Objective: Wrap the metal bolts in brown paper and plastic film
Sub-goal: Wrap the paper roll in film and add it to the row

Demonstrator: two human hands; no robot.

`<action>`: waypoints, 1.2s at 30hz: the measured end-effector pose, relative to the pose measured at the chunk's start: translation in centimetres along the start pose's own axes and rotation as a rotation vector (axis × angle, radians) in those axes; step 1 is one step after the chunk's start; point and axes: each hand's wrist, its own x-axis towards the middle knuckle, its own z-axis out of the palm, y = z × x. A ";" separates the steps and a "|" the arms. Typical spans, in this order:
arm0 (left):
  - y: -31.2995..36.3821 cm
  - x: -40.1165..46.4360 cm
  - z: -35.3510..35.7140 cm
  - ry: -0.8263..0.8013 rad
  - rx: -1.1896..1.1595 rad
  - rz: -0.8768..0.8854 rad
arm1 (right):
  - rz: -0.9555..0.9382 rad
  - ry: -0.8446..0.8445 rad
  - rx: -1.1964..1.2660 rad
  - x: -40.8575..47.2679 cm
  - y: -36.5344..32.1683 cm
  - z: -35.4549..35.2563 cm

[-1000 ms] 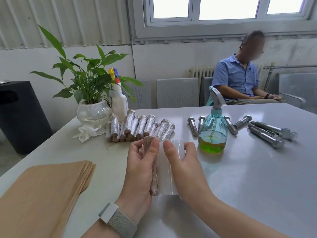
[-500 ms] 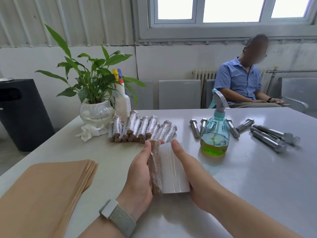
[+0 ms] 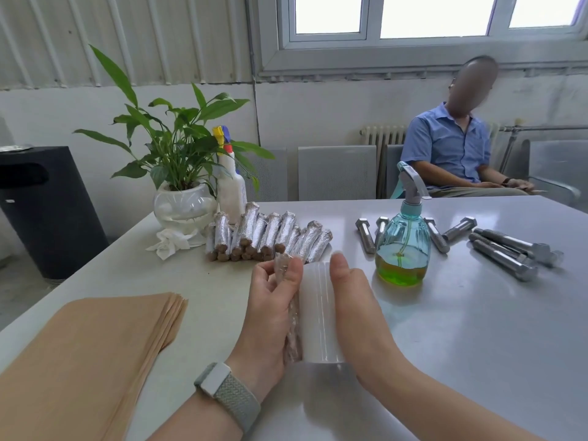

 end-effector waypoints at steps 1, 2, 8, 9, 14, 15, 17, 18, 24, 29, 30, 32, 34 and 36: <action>-0.1 -0.1 0.0 -0.019 -0.033 -0.038 | -0.005 0.015 -0.007 0.0 0.0 0.0; -0.2 -0.2 0.1 -0.037 -0.069 -0.079 | -0.019 0.026 -0.043 0.1 -0.2 0.0; -0.2 0.0 0.3 -0.044 -0.187 -0.139 | 0.059 0.018 0.015 0.6 -0.2 -0.4; -0.2 0.2 0.1 -0.036 -0.162 -0.140 | 0.102 -0.033 0.096 0.8 0.0 -0.5; -0.2 0.6 -0.2 -0.041 0.048 -0.082 | 0.117 -0.346 0.196 1.0 0.0 -1.4; -0.3 0.7 -0.3 -0.044 0.118 -0.031 | 0.087 -0.334 0.179 1.1 0.1 -1.4; -0.2 1.0 -0.4 -0.019 0.263 0.084 | 0.021 -0.284 0.134 1.1 0.2 -1.3; -0.2 1.0 -0.5 0.000 0.308 0.125 | 0.002 -0.258 0.105 1.1 0.2 -1.2; -0.1 0.8 -0.4 0.051 0.337 0.206 | -0.030 -0.088 0.026 1.1 0.4 -0.5; -0.6 0.1 0.0 0.003 0.101 0.063 | -0.054 0.017 -0.065 0.5 0.4 0.1; -0.5 -0.1 0.1 -0.017 0.063 0.007 | -0.058 0.042 -0.090 0.4 0.4 0.1; -0.3 -0.5 0.4 -0.043 -0.024 -0.111 | -0.040 0.067 -0.146 0.4 0.1 0.1; -0.3 -0.5 0.5 -0.048 -0.093 -0.152 | -0.021 0.057 -0.123 0.4 -0.1 0.0; -0.5 -0.2 0.3 -0.035 -0.089 -0.138 | 0.037 0.005 0.015 0.6 -0.2 -0.3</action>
